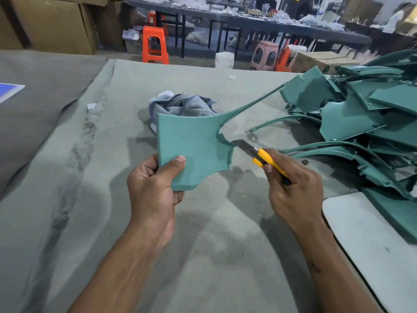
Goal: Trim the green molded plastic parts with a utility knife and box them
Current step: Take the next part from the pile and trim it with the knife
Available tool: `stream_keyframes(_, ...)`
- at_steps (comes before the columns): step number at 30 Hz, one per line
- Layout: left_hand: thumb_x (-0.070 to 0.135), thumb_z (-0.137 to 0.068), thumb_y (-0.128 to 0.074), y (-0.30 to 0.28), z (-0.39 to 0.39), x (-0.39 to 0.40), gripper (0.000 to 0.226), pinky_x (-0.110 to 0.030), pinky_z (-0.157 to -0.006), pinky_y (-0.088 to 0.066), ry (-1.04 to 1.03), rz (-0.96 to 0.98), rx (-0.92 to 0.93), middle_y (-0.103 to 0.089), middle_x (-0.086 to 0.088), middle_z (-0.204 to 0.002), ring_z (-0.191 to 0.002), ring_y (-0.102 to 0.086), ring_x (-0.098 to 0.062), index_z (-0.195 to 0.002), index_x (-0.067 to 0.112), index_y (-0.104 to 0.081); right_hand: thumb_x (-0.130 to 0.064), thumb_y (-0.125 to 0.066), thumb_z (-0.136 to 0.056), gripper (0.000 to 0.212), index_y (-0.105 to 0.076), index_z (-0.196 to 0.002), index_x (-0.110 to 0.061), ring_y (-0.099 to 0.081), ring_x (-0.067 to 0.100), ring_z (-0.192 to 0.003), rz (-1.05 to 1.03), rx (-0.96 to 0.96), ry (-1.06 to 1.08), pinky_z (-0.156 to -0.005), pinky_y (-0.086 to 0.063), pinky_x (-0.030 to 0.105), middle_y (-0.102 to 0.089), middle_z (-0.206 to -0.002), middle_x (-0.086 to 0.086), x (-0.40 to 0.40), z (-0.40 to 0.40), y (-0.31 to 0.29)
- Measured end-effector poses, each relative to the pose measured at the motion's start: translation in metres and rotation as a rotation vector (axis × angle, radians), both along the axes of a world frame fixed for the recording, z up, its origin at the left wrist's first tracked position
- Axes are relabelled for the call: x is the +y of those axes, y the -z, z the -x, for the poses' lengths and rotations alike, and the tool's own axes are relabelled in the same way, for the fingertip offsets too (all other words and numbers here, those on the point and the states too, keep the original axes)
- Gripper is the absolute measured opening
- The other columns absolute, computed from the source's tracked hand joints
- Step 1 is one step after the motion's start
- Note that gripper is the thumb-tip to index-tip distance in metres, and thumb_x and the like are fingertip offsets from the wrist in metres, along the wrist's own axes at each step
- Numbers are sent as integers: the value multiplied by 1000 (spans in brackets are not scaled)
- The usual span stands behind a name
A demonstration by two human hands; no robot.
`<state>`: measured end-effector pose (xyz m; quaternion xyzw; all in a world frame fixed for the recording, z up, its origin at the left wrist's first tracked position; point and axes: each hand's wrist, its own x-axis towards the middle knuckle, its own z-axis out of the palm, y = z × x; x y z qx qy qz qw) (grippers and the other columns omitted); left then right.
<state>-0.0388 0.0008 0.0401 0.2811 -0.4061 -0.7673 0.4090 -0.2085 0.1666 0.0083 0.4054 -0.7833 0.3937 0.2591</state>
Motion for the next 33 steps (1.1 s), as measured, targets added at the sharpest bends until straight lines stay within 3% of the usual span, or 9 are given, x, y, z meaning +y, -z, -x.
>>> stream_keyframes(4, -3, -89, -66, 3, 1, 2, 17, -15, -39, -37, -7, 51, 17, -71, 0, -66, -46, -58, -7, -85, 13, -72, -21, -59, -102, 32, -71, -131, -19, -51, 18, -59, 68, -12, 24, -55, -43, 34, -62, -80, -13, 4, 0, -5)
stream_keyframes(8, 17, -86, -67, 14, 3, 3, 9, -29, -55, -50, -102, 289, -35, -74, 3, -80, -67, -65, -15, -87, 25, -72, -36, -50, -107, 29, -71, -119, -21, -63, 13, -52, 145, -318, -51, -51, -51, 34, -63, -69, -11, -13, -20, -4)
stream_keyframes(11, 45, -92, -60, 26, 3, 7, 16, -44, -52, -48, -234, 569, -206, -67, 4, -74, -57, -59, -24, -94, 29, -58, -36, -53, -106, 18, -68, -105, -27, -65, 14, -47, 162, -469, -151, -46, -46, 19, -65, -71, -6, -30, -46, -3)
stream_keyframes(14, 55, -97, -53, 29, 3, 17, 26, -44, -50, -56, -237, 734, -250, -69, 3, -67, -52, -68, -20, -99, 29, -51, -36, -56, -104, 14, -67, -99, -31, -64, 22, -44, 262, -643, -237, -45, -47, 27, -64, -71, -1, -43, -71, -5)
stream_keyframes(19, 45, -95, -64, 27, 10, 35, 19, -45, -70, -63, -12, 564, -99, -78, 1, -97, -85, -77, -21, -110, 33, -62, -49, -60, -98, 19, -63, -104, -31, -59, 24, -52, 557, -898, -316, -47, -50, 33, -63, -74, 10, -51, -91, -10)
stream_keyframes(22, 27, -93, -66, 22, 14, 50, 22, -34, -82, -62, 90, 309, -17, -79, -1, -106, -98, -76, -21, -114, 22, -69, -53, -71, -91, 26, -61, -98, -30, -54, 26, -54, 604, -817, -245, -48, -50, 37, -58, -70, 9, -50, -90, -12)
stream_keyframes(24, 24, -92, -68, 18, 15, 56, 24, -42, -88, -61, 107, 178, -5, -79, -4, -107, -101, -75, -25, -114, 13, -70, -45, -72, -92, 18, -63, -96, -31, -53, 25, -51, 621, -732, -214, -46, -50, 38, -57, -67, 3, -46, -81, -14)
stream_keyframes(29, 23, -72, -75, 11, 14, 49, 29, -40, -79, -64, 227, -90, 33, -79, -10, -102, -87, -77, -21, -97, 8, -77, -51, -79, -84, 29, -66, -83, -25, -49, 22, -41, 624, -890, -241, -43, -44, 30, -50, -63, 16, -38, -53, -13)
stream_keyframes(33, 18, -70, -80, 12, 7, 41, 25, -35, -58, -58, 400, 116, -98, -79, -10, -96, -77, -75, -22, -96, 18, -81, -15, -83, -87, 16, -71, -95, -19, -48, 19, -41, 629, -991, -311, -42, -44, 28, -59, -63, 3, -35, -43, -11)
